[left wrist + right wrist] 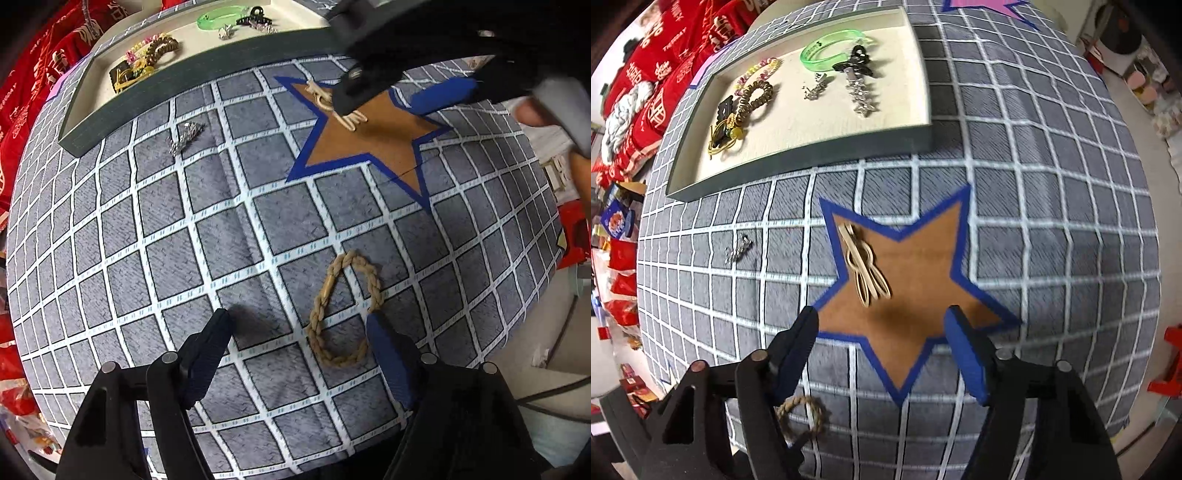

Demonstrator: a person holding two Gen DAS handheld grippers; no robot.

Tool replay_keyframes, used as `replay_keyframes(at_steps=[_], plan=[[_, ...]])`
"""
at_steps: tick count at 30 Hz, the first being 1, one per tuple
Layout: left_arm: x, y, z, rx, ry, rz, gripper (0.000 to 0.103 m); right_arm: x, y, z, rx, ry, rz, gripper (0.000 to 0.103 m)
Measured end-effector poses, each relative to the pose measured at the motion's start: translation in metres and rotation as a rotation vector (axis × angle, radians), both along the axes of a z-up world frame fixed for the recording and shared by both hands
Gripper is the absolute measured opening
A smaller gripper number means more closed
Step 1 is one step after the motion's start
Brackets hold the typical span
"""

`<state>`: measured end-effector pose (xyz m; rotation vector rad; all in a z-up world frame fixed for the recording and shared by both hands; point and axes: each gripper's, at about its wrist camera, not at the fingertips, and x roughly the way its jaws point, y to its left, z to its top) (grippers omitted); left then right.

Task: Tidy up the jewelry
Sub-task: 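Grasp the braided rope bracelet with the left gripper while the right gripper grasps the beige hair clip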

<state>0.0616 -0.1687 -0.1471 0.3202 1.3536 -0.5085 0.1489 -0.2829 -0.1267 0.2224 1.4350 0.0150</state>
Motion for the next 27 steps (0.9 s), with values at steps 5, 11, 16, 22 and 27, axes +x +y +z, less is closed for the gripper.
replay_keyframes(at_steps=[5, 11, 16, 22, 27], plan=[[0.001, -0.006, 0.000, -0.001, -0.018, 0.006, 0.078, 0.021, 0.011, -0.010, -0.015, -0.011, 0.029, 0.061], [0.000, -0.007, 0.001, 0.017, -0.039, -0.003, 0.070, 0.036, 0.031, -0.015, -0.090, -0.042, 0.097, 0.052], [-0.005, -0.010, 0.003, 0.010, -0.055, -0.008, 0.046, 0.045, 0.053, -0.016, -0.178, -0.056, 0.143, 0.029], [0.004, -0.004, 0.005, -0.054, -0.002, 0.003, 0.014, 0.046, 0.065, -0.016, -0.166, -0.062, 0.126, 0.020], [0.016, 0.016, 0.012, -0.132, 0.070, 0.082, 0.014, 0.032, 0.037, -0.011, -0.104, -0.059, 0.072, 0.020]])
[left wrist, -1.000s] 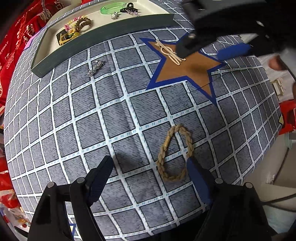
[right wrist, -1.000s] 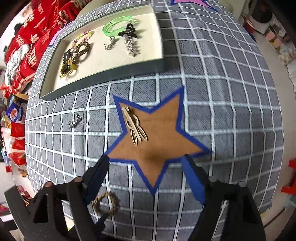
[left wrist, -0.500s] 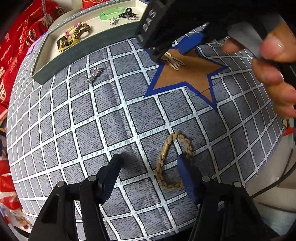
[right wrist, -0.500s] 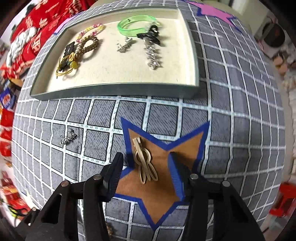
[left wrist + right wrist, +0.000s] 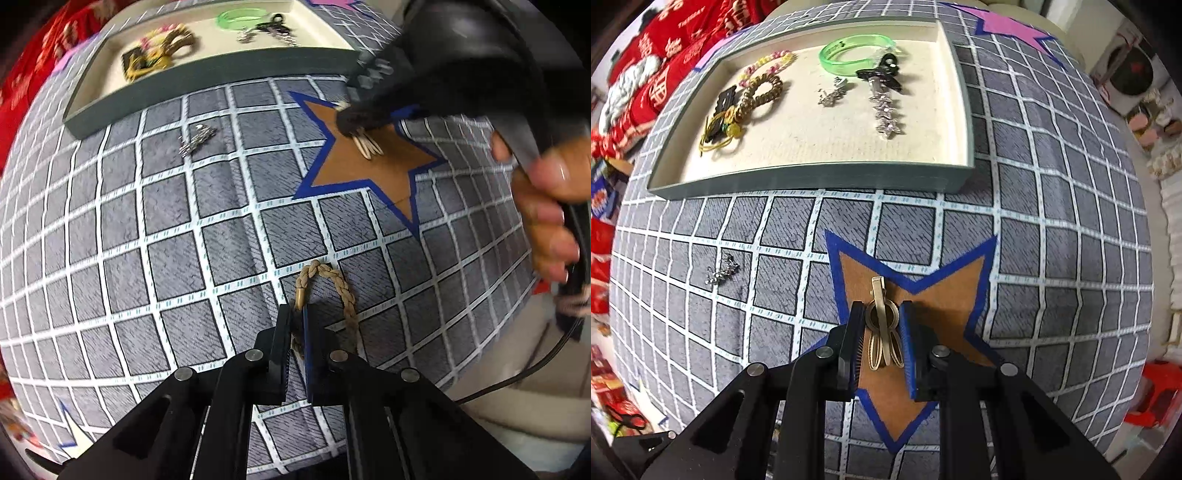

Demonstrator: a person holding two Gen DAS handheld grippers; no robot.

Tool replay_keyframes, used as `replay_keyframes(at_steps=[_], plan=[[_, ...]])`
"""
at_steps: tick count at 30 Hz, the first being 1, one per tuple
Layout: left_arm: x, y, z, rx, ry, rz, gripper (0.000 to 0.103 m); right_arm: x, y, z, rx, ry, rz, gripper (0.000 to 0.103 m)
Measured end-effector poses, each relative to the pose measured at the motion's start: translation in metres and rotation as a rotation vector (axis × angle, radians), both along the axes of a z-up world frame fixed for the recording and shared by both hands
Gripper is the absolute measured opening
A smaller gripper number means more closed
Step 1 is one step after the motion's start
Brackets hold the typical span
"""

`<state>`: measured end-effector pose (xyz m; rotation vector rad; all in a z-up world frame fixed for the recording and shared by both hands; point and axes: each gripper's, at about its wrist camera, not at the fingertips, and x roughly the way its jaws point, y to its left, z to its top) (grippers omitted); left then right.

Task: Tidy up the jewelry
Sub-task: 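Grasp the braided rope bracelet with the left gripper while the right gripper grasps the beige hair clip, then carry the rope bracelet and beige hair clip over the tray with both grippers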

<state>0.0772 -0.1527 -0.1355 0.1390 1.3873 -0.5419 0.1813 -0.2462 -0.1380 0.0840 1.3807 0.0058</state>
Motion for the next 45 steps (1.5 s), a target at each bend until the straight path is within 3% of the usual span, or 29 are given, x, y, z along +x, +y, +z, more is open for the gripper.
replay_keyframes(at_steps=[11, 27, 45], plan=[[0.016, 0.021, 0.015, -0.035, 0.014, 0.039, 0.014, -0.036, -0.029, 0.015, 0.095, 0.005, -0.065, 0.020], [0.012, 0.037, 0.059, -0.034, -0.063, 0.043, 0.014, -0.086, -0.052, 0.042, 0.171, 0.011, -0.166, 0.020], [0.042, 0.055, 0.087, -0.025, -0.129, 0.107, 0.014, -0.070, -0.040, 0.073, 0.183, -0.033, -0.167, 0.020]])
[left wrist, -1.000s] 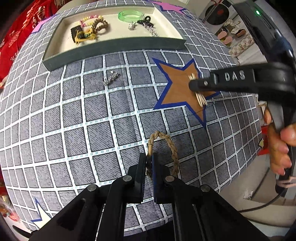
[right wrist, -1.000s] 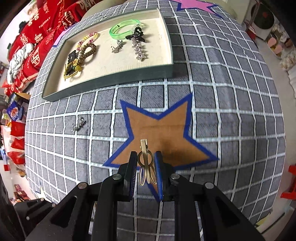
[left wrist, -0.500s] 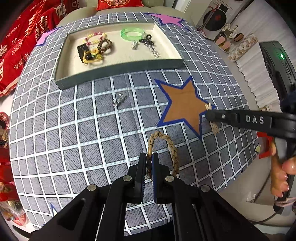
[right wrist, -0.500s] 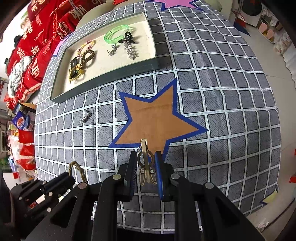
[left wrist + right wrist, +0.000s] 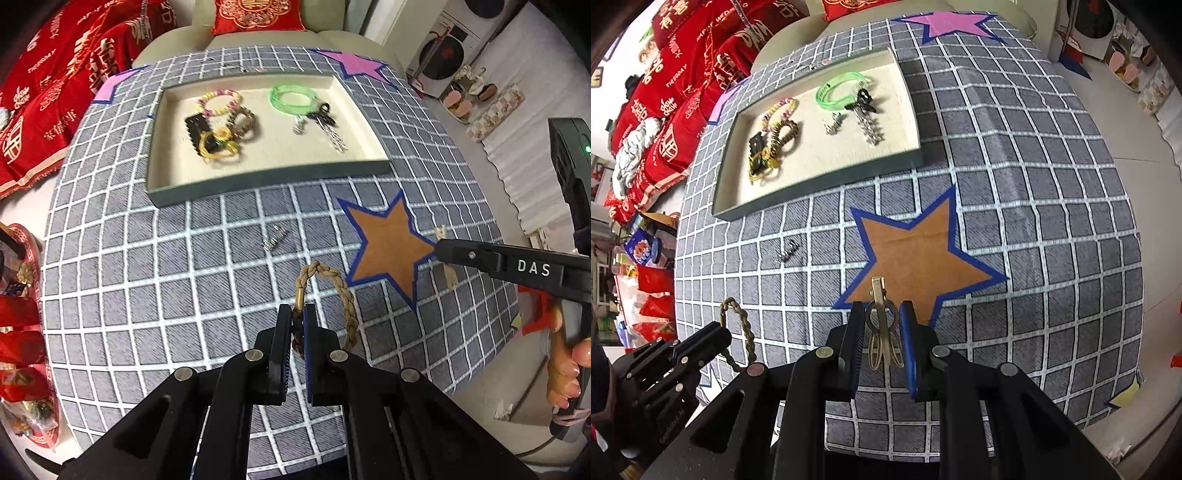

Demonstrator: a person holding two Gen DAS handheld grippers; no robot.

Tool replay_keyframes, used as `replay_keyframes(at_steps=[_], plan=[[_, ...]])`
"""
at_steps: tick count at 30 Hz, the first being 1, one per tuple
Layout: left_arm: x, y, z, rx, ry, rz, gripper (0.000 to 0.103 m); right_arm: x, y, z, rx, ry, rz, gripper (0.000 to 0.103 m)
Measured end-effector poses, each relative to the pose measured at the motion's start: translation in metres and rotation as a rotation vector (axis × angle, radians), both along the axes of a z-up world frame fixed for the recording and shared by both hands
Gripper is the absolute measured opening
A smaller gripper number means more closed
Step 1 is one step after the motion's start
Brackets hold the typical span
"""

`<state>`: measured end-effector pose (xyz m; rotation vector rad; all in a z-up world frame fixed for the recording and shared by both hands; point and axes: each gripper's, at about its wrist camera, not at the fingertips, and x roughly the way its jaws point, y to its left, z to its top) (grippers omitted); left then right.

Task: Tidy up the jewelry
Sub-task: 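Carry the rope bracelet and beige hair clip over the tray with both grippers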

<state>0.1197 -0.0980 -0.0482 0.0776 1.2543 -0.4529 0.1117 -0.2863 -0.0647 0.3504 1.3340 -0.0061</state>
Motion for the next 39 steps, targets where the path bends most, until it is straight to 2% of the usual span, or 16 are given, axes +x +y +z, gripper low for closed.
replay_keyframes(at_steps=[11, 23, 32, 39], plan=[[0.043, 0.023, 0.018, -0.004, -0.052, 0.068, 0.014, 0.032, 0.007, 0.017, 0.001, -0.039, 0.029, 0.020], [0.099, 0.025, 0.028, -0.010, -0.096, 0.114, 0.014, 0.086, 0.010, 0.027, -0.017, -0.074, 0.083, 0.020], [0.134, 0.011, 0.019, -0.007, -0.089, 0.112, 0.014, 0.125, 0.014, 0.021, -0.013, -0.073, 0.116, 0.020], [0.159, 0.001, 0.000, 0.000, -0.053, 0.128, 0.014, 0.153, 0.017, 0.006, 0.003, -0.054, 0.129, 0.020]])
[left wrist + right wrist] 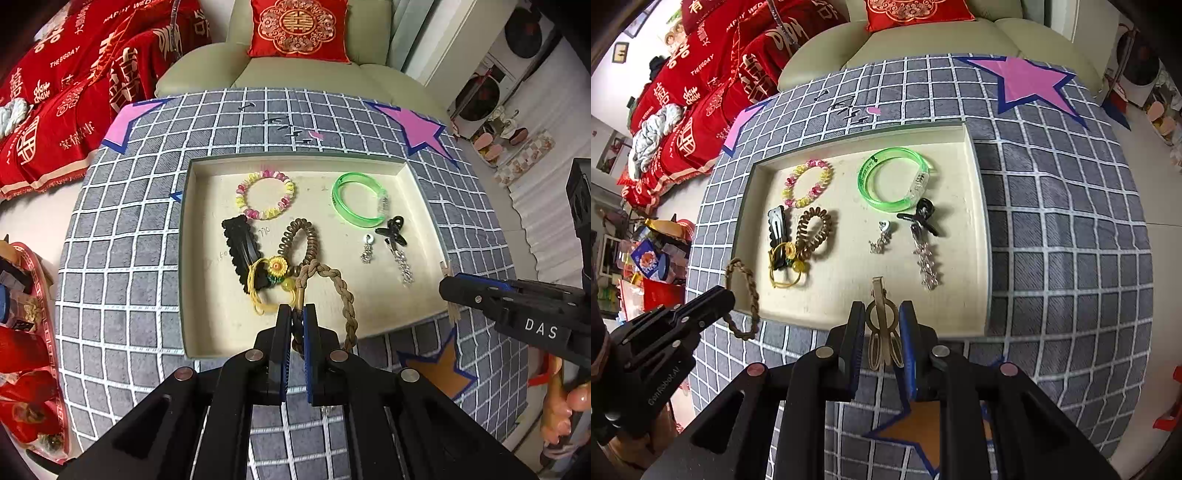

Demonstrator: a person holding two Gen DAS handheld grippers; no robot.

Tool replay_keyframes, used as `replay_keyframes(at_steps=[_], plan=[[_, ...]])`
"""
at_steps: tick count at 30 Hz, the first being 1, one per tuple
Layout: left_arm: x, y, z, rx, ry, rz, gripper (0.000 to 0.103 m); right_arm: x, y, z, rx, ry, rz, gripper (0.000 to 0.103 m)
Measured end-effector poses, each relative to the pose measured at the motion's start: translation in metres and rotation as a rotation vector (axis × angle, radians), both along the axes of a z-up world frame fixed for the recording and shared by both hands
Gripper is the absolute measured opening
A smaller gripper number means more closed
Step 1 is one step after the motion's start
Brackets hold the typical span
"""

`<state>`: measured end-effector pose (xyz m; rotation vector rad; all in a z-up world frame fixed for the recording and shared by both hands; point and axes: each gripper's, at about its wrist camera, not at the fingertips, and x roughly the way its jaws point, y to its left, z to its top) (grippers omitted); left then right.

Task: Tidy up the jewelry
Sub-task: 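Carry the rope bracelet and beige hair clip over the tray with both grippers, then lower both grippers and open them to release the bracelet and clip into the tray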

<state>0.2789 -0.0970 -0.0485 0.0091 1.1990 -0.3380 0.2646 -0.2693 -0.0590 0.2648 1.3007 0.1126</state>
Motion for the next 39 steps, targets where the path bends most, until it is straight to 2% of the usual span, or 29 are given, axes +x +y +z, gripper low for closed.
replay_keyframes(at_steps=[15, 30, 39], plan=[[0.026, -0.026, -0.043, 0.068, 0.046, -0.014, 0.014, 0.036, -0.004, -0.041, 0.020, 0.060, -0.011, 0.020], [0.032, -0.039, -0.060, 0.133, 0.047, -0.045, 0.014, 0.051, -0.002, -0.066, 0.014, 0.091, 0.000, 0.020], [0.033, -0.041, -0.069, 0.174, 0.071, -0.028, 0.014, 0.054, -0.001, -0.079, 0.006, 0.113, 0.001, 0.021]])
